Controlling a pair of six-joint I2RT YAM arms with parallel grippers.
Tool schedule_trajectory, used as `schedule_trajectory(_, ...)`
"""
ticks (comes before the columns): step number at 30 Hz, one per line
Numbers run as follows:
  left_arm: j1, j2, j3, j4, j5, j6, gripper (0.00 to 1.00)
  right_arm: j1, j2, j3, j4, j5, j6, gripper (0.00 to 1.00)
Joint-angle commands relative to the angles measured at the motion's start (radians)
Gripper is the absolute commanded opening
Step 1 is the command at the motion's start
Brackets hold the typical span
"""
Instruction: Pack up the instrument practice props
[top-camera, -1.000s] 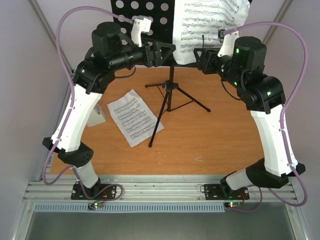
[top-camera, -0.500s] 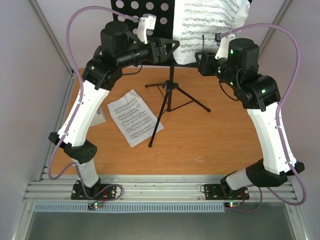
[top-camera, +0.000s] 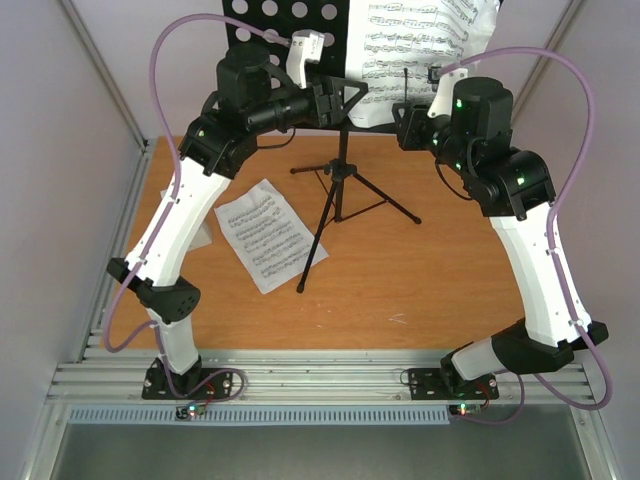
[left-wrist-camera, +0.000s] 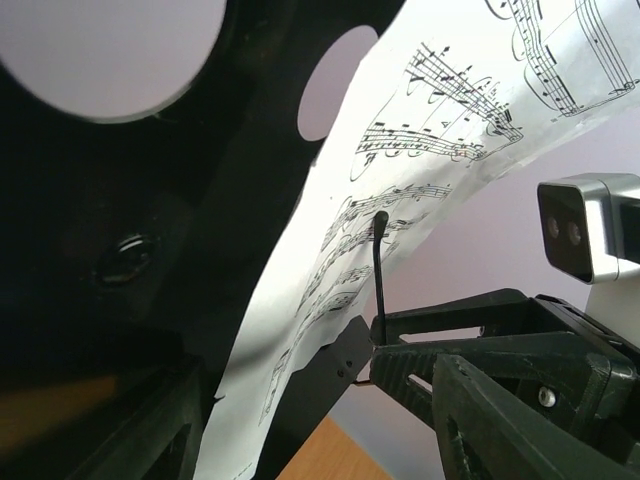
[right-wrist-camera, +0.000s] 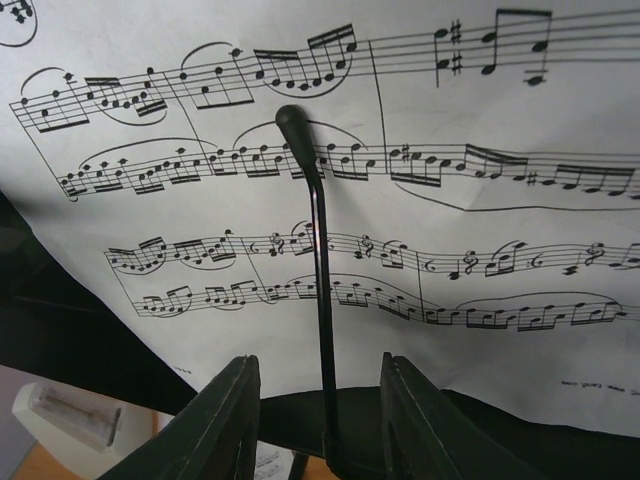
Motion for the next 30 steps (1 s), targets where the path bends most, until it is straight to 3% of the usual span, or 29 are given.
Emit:
schedule_trajectory(1,0.002,0.014,0.006,0.072,-0.025,0.024,0.61,-0.005,-0.012,-0.005,0.034,0.012,-0.006,0.33)
schedule_trajectory(10,-0.007,0.016,-0.009,0.094,0.009,0.069,0.39,-0.006,-0.009,-0.020,0.057,0.016,-0.010,0.23)
schedule_trajectory(17,-0.027,0.018,-0.008,0.076,-0.040,0.142,0.25,-0.006,-0.014,-0.033,0.066,0.017,-0.008,0.16)
schedule_trajectory(22,-0.030,0.015,-0.010,0.079,-0.062,0.150,0.03,-0.005,-0.026,-0.047,0.071,0.018,-0.007,0.04)
schedule_trajectory(30,-0.031,-0.015,-0.047,0.094,-0.100,0.146,0.00,-0.005,-0.085,-0.148,0.145,0.012,-0.040,0.01)
